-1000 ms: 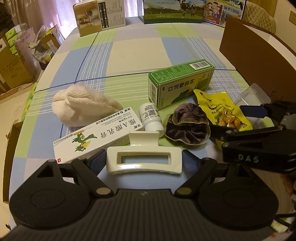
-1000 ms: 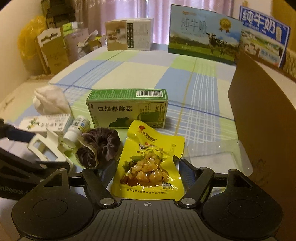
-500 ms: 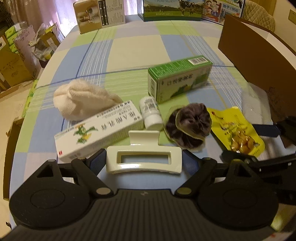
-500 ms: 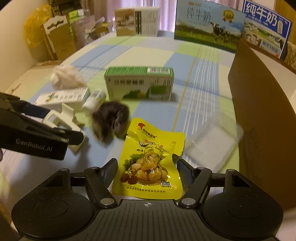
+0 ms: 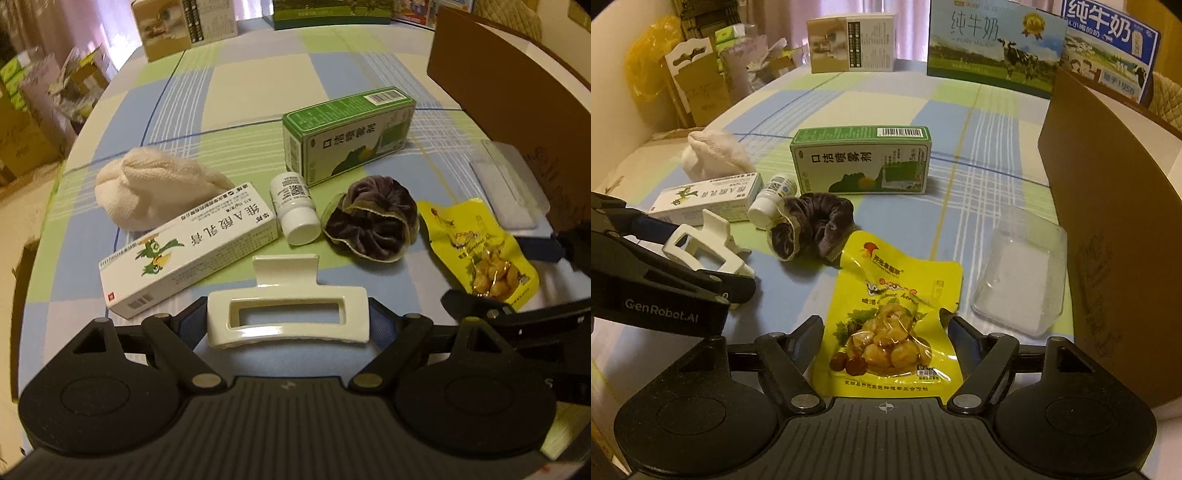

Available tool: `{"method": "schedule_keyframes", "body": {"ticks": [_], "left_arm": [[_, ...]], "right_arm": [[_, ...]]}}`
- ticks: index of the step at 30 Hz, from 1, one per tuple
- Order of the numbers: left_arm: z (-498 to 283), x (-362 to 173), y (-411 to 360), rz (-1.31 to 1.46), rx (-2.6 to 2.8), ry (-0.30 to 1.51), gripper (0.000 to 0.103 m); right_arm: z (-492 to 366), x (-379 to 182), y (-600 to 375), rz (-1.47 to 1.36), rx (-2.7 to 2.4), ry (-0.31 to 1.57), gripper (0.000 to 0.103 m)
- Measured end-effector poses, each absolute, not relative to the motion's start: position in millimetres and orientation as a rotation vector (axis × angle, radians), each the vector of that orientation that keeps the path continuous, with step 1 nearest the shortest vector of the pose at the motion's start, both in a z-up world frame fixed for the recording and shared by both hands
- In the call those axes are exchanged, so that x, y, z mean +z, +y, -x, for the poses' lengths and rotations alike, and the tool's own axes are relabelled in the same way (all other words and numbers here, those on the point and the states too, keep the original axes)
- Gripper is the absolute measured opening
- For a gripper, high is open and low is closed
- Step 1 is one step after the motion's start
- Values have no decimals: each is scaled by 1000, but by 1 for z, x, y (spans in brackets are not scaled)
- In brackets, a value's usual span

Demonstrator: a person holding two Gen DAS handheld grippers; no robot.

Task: Organize objects
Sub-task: 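Grasp the yellow snack pouch with the right tool while the left tool holds the clip, then carry the hair clip and yellow pouch over the open brown box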

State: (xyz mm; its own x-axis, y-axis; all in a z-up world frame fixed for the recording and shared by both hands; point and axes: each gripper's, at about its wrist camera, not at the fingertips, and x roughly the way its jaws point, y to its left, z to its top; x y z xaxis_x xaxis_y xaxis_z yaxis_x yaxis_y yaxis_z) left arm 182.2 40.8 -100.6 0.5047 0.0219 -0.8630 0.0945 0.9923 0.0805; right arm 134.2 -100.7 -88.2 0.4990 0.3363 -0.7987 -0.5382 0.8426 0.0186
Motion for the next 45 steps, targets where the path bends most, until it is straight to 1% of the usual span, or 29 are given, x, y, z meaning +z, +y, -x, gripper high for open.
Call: {"method": "schedule_keyframes", "body": {"ticks": [14,18,27,31,37,45], "left_arm": [[-181,-99,43,-117,-39,1048,84],[-179,-97,43,-117,-43,1041,84],[-169,-85,40,-114,-61,997,84],[-164,-74,41,-83,-54,967,84],[-158,-58,42,-27,-47,936,84],[-148,-30,30,-25,-60,886,84]], "right_arm": [[-132,-82,-106,235,563,914,63],[-130,-78,-108,237,570,909,60],[-129,-57,-113,215,579,858,59],[-128,-43,-116,201,587,821,59],[-119,-33,-124,189,591,816,59],[-102,-7,-138,173,600,769,59]]}}
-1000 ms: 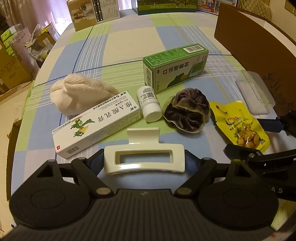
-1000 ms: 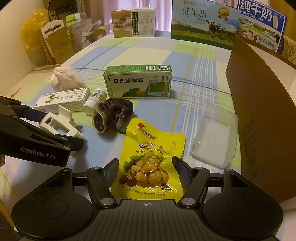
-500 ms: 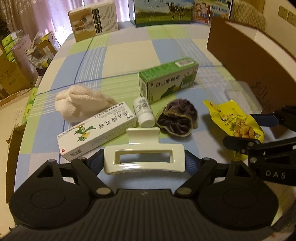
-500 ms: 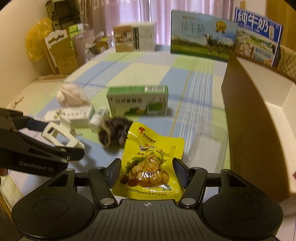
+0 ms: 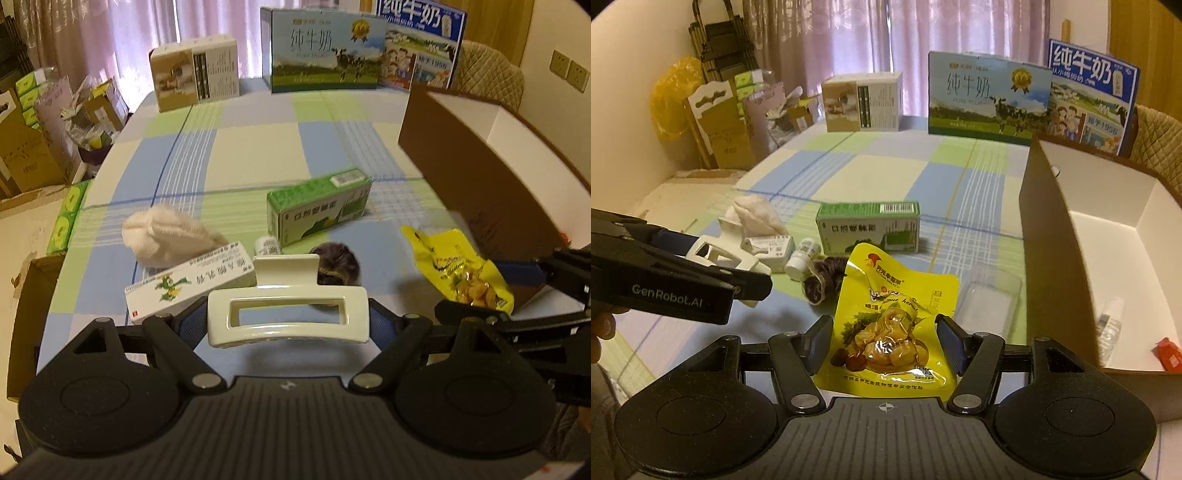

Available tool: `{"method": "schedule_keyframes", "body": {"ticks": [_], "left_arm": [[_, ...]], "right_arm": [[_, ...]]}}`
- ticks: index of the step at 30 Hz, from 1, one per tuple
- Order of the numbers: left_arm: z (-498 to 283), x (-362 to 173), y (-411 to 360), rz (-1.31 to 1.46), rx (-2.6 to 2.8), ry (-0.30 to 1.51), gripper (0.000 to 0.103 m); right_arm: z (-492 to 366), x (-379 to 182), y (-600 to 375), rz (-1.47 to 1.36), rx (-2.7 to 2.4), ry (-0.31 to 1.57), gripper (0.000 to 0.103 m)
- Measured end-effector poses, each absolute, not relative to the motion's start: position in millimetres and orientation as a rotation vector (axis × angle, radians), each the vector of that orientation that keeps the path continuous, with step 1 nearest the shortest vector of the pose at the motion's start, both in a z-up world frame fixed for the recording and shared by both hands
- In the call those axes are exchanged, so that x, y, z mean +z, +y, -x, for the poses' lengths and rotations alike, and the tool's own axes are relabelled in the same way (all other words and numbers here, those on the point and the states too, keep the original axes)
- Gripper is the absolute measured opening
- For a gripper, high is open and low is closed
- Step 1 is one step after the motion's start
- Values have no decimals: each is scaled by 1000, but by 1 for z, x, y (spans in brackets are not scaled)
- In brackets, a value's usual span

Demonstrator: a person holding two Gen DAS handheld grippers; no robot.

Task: Organize objects
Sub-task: 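Carry the hair clip and yellow pouch over the open brown box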

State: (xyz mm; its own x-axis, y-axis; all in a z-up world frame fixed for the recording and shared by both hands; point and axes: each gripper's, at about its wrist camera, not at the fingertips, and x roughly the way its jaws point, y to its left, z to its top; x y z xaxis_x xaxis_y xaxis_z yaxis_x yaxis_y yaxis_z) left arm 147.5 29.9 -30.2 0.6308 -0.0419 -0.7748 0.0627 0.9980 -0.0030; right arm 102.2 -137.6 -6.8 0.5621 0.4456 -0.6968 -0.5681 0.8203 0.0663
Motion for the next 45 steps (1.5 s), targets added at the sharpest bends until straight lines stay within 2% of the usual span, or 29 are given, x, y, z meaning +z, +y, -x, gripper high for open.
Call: {"method": "schedule_keyframes", "body": {"ticks": [10,23,33,45], "left_arm": [[-136,2,-9,-1,-131,848,84],[-161,42,-107,-45,-314,760,84],[-190,36,-182,-66,-408,784,84],[-247,7,-230,-96,-428,847,84]], "right_arm": [[-93,43,-179,148,565,666,59],[-116,78,-280,118,389,597,59],[-138,64,-341,134,343,622,59],[-202,26,-376,139,413,681,59]]}}
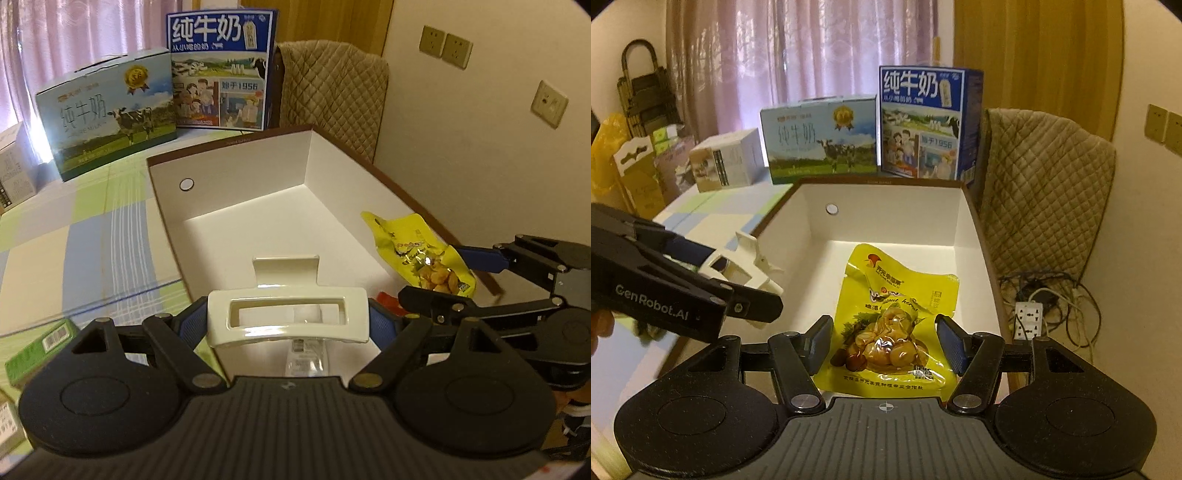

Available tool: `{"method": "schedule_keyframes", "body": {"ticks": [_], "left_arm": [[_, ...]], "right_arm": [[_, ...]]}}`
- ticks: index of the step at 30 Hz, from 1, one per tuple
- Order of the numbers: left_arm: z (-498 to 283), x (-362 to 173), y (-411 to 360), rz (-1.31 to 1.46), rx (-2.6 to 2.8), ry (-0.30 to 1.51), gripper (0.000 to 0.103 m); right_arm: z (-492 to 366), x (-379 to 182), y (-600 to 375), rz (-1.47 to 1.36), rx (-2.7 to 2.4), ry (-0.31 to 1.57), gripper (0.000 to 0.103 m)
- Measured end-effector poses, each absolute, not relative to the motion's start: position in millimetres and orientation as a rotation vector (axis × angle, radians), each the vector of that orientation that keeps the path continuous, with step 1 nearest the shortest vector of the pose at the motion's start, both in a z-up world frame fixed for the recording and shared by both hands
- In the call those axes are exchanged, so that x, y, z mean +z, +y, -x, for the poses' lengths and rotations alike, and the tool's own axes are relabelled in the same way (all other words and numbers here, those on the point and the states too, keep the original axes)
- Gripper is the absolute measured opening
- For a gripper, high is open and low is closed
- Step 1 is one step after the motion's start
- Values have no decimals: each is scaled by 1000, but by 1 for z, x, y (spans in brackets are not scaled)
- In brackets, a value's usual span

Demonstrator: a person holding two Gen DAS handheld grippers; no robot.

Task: Organize objects
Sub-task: 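Carry the hair clip and yellow pouch over the open brown box, then open the right tool to drop the pouch while the left tool releases the clip into the box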

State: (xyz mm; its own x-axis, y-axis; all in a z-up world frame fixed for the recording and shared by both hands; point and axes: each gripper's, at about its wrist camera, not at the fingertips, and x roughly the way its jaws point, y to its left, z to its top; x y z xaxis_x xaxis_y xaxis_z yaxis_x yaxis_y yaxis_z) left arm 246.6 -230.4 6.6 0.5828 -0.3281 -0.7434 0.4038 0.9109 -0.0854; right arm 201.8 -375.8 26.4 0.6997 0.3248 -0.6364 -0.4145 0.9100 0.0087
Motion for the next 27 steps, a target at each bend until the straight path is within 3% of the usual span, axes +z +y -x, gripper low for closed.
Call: {"method": "schedule_keyframes", "body": {"ticks": [13,18,27], "left_arm": [[-295,-23,-253,-170,-391,926,84],[-308,-29,-257,-173,-383,932,84],[-312,-35,-261,-207,-393,923,93]], "right_arm": [[-247,-5,-369,237,452,721,60],[-255,-7,-365,271,429,708,67],[-251,-6,-365,271,427,701,72]]}}
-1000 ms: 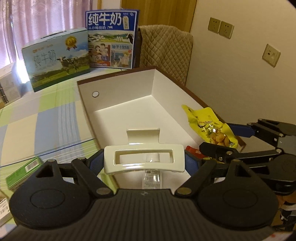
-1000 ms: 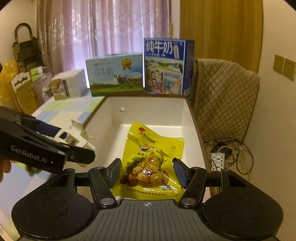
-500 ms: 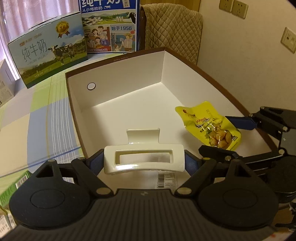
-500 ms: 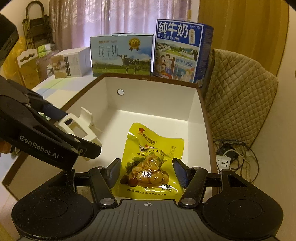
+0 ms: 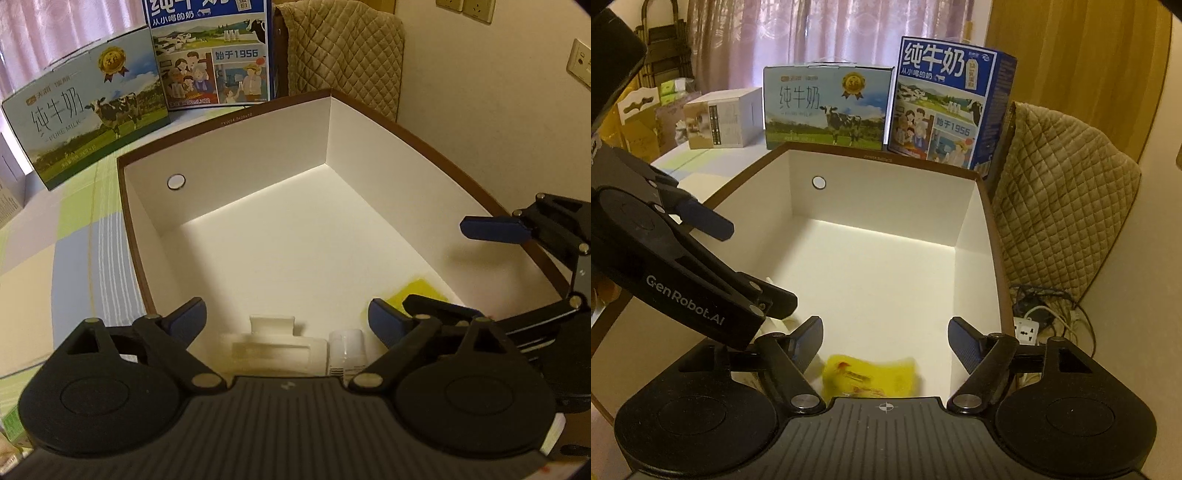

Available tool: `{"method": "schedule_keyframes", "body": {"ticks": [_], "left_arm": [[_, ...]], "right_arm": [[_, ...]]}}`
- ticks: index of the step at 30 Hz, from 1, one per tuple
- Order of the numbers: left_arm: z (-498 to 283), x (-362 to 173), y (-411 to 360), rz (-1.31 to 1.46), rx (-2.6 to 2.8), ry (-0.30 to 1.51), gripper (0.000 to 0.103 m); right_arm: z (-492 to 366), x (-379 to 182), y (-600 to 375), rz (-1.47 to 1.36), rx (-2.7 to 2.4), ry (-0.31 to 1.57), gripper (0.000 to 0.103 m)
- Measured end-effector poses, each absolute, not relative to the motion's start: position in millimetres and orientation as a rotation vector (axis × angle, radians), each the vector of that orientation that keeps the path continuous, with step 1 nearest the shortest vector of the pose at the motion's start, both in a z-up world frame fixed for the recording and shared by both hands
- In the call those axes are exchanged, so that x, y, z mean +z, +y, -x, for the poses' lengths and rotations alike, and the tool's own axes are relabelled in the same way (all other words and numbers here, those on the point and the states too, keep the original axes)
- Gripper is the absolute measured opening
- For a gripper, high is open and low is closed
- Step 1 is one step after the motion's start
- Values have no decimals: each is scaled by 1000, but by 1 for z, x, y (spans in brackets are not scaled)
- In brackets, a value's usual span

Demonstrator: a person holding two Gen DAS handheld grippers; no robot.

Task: Organize objects
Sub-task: 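Open the right tool to drop the pouch while the left tool releases the clip into the box, then withdraw both open tools from the box toward the table items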

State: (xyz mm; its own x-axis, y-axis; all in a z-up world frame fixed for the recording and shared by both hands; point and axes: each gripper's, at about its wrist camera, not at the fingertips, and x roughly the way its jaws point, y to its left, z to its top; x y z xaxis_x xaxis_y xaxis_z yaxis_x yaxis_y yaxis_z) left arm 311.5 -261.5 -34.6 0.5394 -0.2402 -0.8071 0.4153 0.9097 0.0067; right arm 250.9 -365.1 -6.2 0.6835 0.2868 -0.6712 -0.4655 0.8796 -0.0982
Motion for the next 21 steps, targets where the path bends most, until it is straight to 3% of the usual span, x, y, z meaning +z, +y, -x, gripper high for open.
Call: {"method": "schedule_keyframes", "body": {"ticks": [21], "left_arm": [[-265,2,-236,-96,-457,889,93]], "right_arm": [[-190,38,-375,134,415,682,72]]}}
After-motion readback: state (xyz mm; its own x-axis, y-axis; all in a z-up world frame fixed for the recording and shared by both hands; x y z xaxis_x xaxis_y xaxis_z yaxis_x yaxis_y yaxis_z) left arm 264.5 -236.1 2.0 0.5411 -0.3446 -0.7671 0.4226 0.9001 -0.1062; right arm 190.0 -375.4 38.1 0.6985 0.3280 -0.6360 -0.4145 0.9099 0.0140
